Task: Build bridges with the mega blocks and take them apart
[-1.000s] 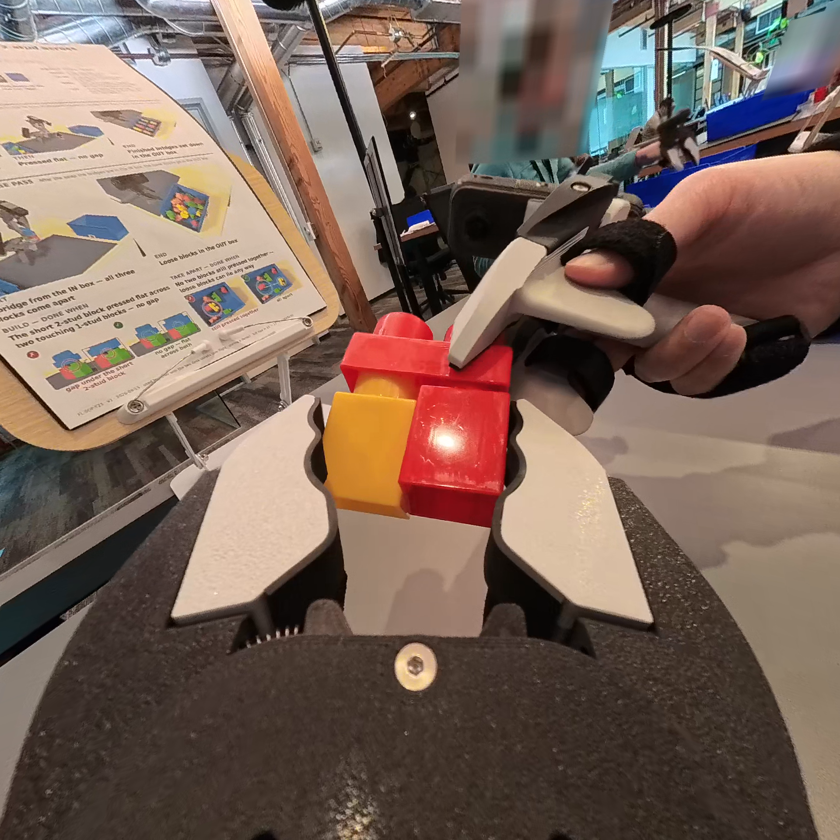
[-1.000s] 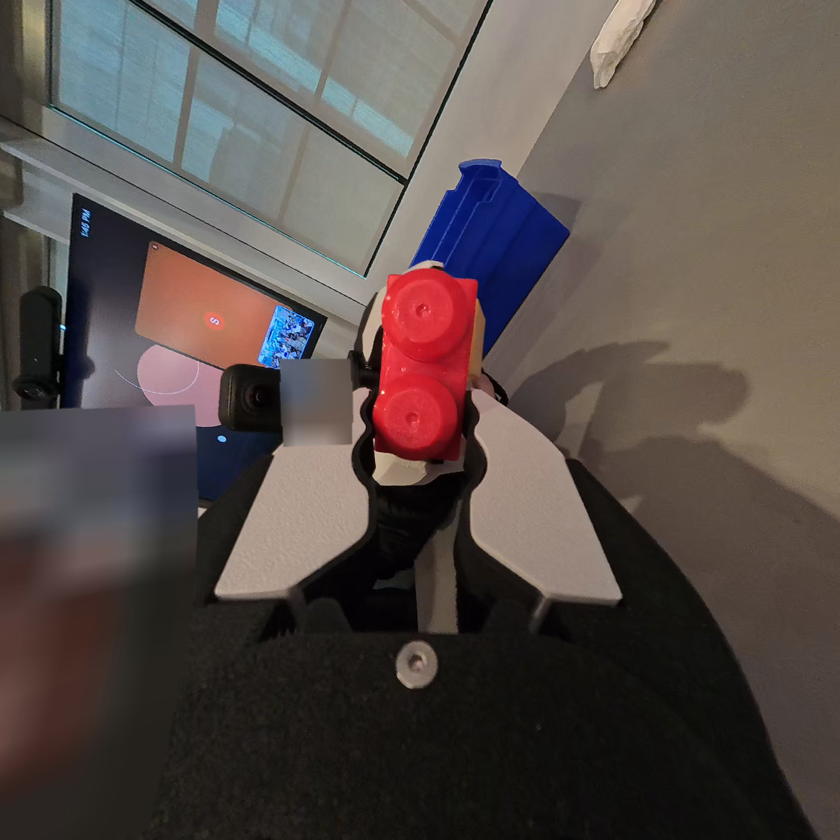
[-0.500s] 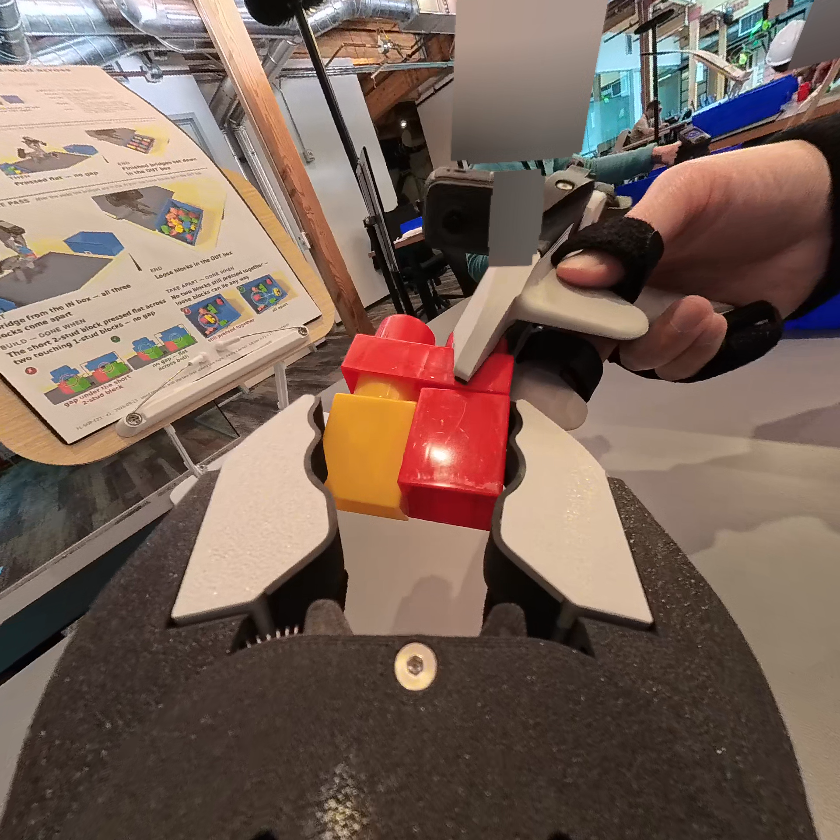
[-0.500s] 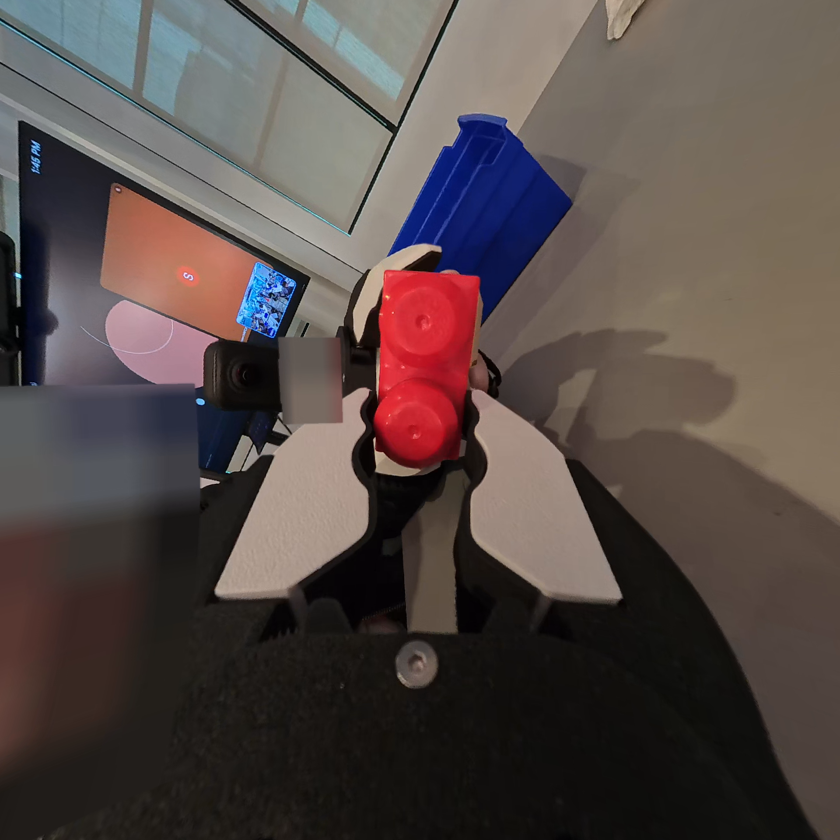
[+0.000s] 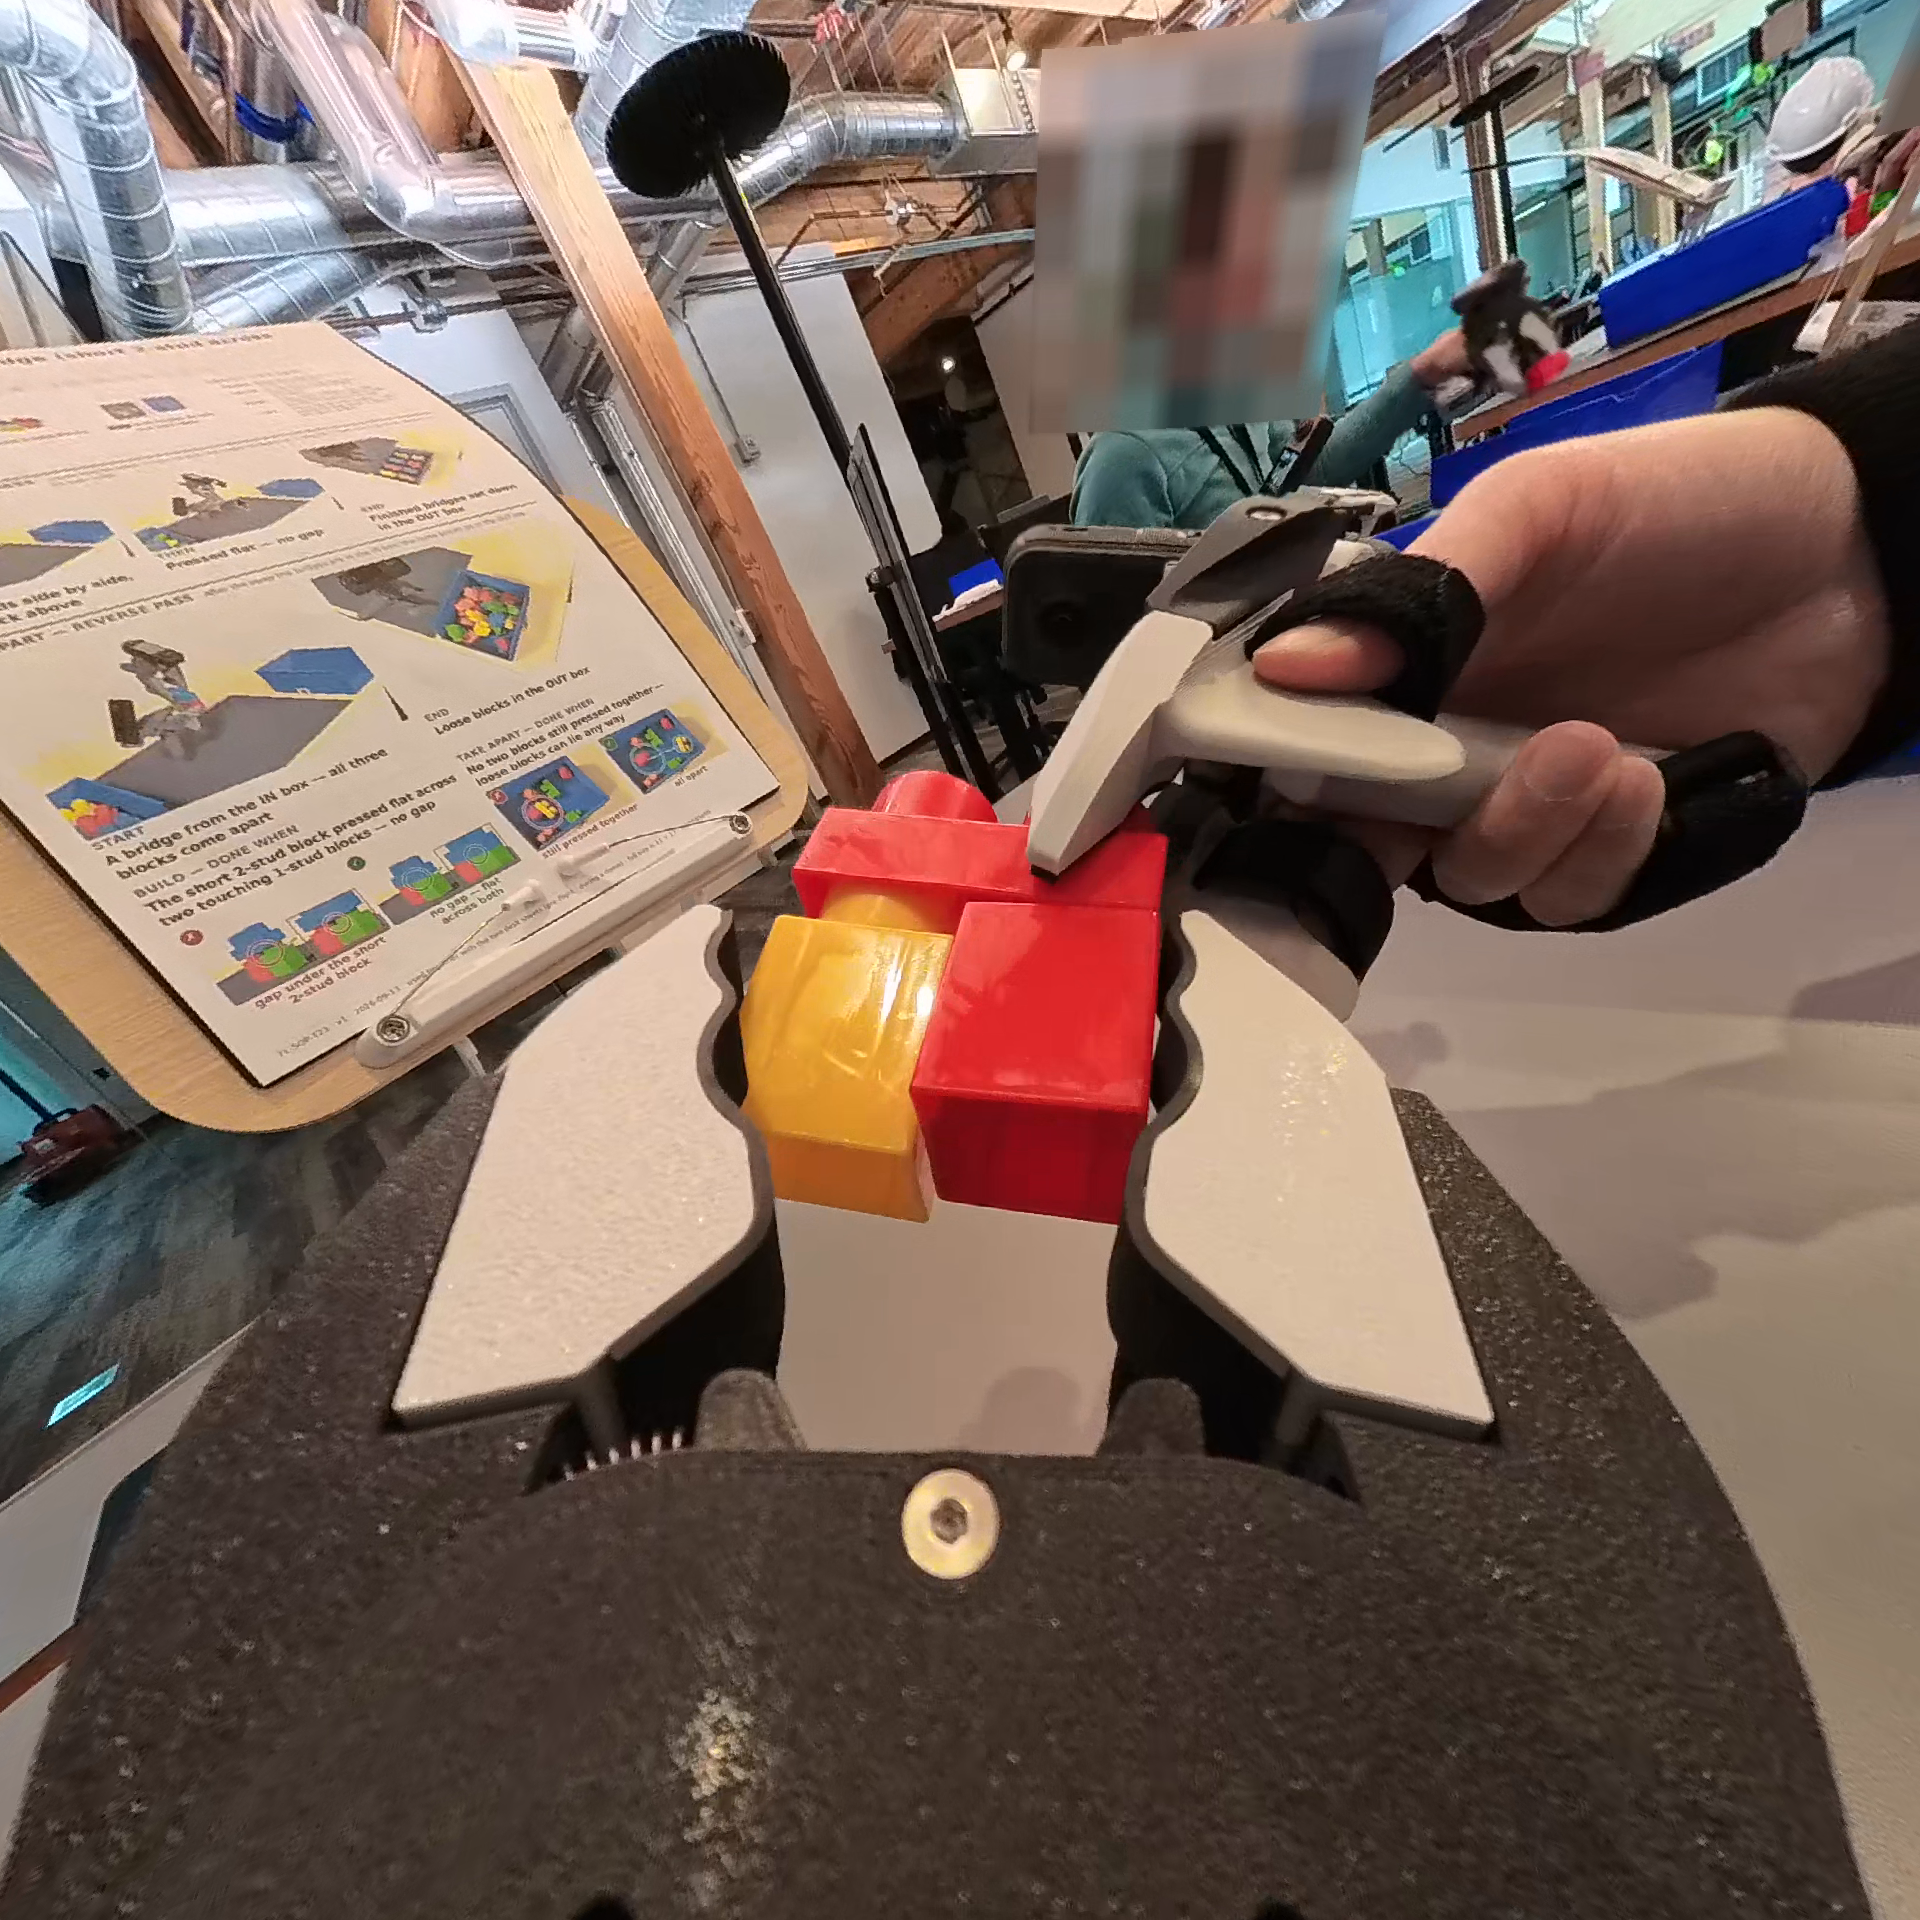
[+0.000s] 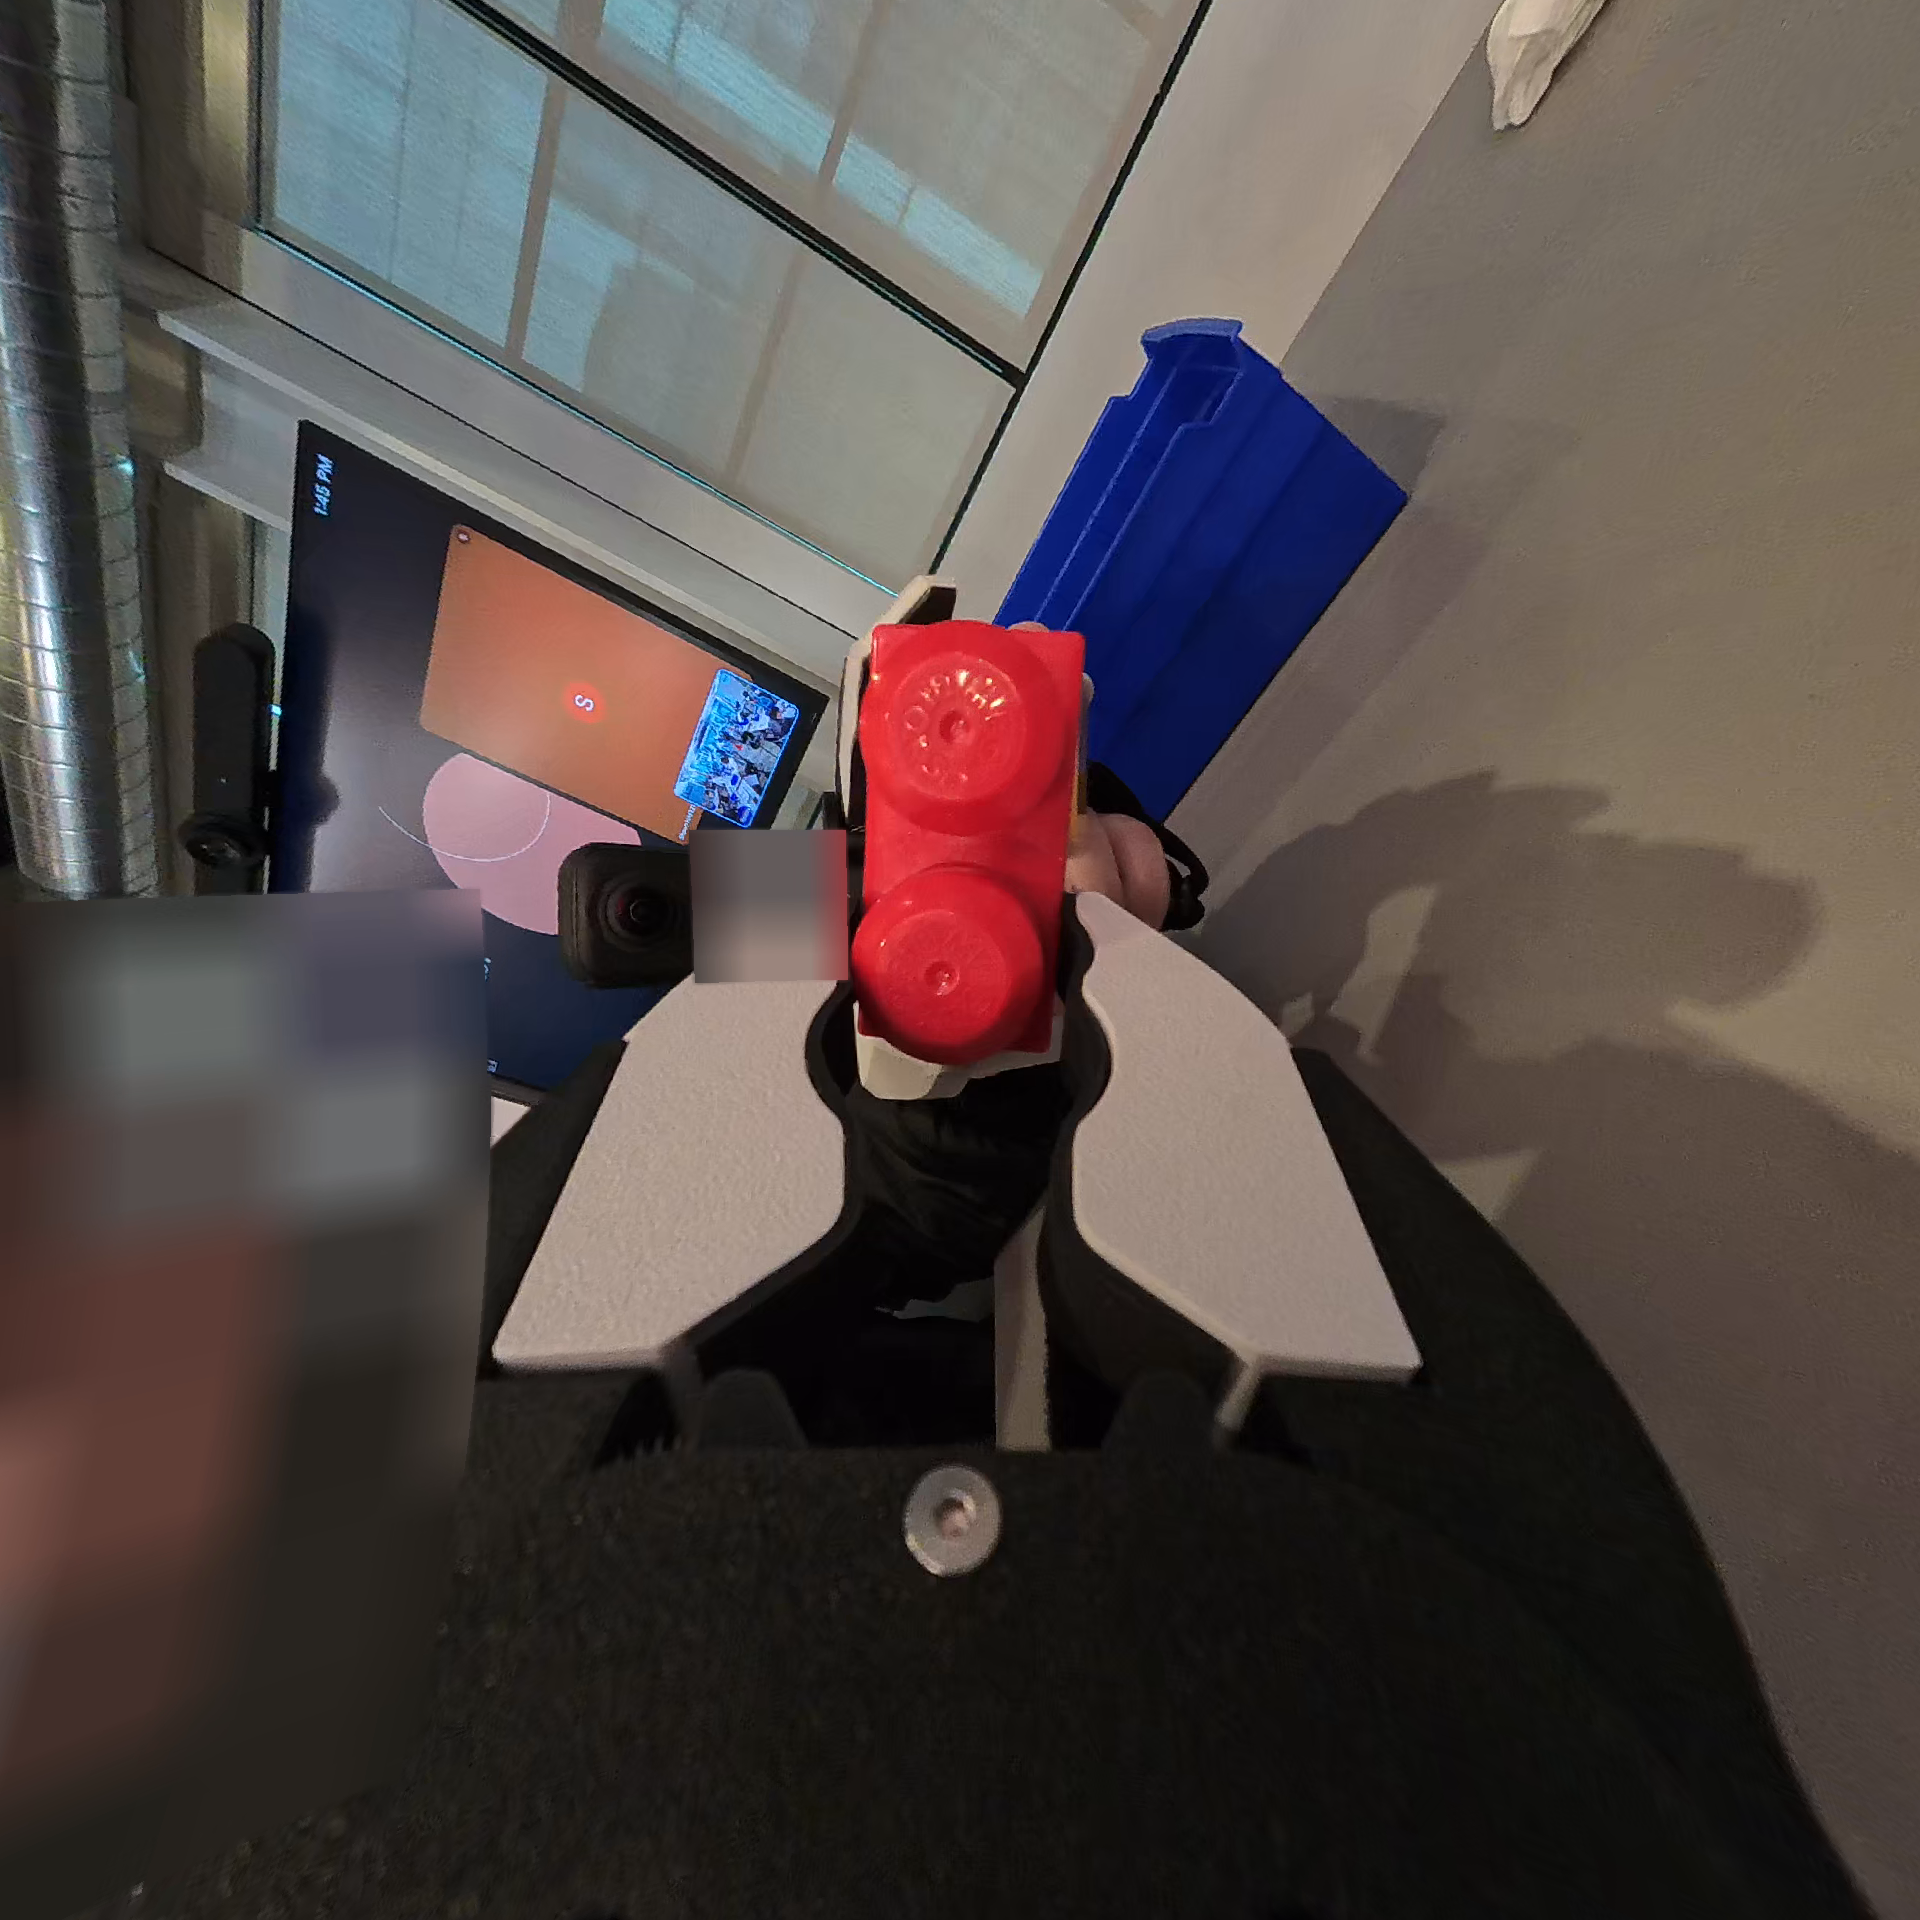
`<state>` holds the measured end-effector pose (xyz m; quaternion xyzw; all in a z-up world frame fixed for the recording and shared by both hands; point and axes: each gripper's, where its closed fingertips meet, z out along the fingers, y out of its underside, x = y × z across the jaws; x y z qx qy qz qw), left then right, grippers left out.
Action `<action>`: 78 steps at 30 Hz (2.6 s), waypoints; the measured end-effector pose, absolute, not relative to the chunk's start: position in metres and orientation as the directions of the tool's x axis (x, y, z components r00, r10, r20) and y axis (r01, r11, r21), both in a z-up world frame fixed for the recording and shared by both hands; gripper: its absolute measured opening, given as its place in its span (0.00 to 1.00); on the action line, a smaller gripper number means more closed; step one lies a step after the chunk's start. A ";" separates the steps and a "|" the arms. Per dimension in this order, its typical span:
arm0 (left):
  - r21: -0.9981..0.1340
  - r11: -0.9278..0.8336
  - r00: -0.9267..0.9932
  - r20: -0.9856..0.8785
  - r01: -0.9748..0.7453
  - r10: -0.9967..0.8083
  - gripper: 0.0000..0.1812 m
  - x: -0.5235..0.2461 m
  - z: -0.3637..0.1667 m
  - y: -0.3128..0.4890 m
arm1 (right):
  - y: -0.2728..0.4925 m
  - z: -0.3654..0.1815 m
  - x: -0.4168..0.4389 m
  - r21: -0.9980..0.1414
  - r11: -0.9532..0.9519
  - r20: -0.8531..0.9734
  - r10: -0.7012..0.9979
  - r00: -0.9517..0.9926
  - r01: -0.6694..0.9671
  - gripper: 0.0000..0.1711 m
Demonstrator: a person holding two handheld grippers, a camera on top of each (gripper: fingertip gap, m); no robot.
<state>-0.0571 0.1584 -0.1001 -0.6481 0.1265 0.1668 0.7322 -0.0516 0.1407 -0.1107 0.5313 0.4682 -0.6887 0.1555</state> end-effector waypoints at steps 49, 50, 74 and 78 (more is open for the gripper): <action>-0.816 -0.482 0.919 -0.391 -0.319 0.052 0.29 -0.137 -0.194 0.140 | 0.208 -0.200 -0.031 -0.456 -0.002 -0.483 0.841 -0.245 0.890 0.21; -0.825 -0.472 0.923 -0.380 -0.310 0.057 0.29 -0.137 -0.192 0.141 | 0.209 -0.202 -0.031 -0.445 0.043 -0.439 0.860 -0.260 0.895 0.21; -0.841 -0.517 0.922 -0.313 -0.157 0.229 0.29 -0.176 -0.199 0.127 | 0.193 -0.222 -0.033 -0.401 0.319 -0.125 0.910 -0.396 0.859 0.21; -0.864 -0.490 0.931 -0.265 -0.114 0.251 0.30 -0.178 -0.196 0.126 | 0.189 -0.221 -0.031 -0.395 0.332 -0.121 0.906 -0.406 0.857 0.24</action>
